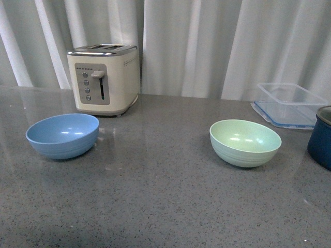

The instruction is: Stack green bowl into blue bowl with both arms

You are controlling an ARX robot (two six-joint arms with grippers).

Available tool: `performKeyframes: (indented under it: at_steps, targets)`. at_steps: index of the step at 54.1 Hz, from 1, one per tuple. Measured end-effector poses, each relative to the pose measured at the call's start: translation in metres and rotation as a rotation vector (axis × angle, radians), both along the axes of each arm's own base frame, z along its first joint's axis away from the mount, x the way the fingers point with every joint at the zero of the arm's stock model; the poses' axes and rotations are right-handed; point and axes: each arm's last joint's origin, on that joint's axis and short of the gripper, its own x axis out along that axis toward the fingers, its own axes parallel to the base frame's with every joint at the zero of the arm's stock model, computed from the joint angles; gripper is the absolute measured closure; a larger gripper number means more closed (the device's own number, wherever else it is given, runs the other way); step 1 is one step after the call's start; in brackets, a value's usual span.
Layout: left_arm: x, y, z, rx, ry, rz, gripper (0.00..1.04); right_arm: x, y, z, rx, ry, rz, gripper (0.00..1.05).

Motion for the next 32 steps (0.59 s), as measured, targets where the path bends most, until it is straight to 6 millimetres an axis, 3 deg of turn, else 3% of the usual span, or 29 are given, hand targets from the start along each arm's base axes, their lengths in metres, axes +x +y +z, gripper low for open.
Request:
performKeyframes:
  at_steps: [32]
  targets:
    - [0.1, -0.004, -0.048, -0.04, 0.285, -0.023, 0.07, 0.0, 0.0, 0.0, 0.0, 0.0, 0.0, 0.1]
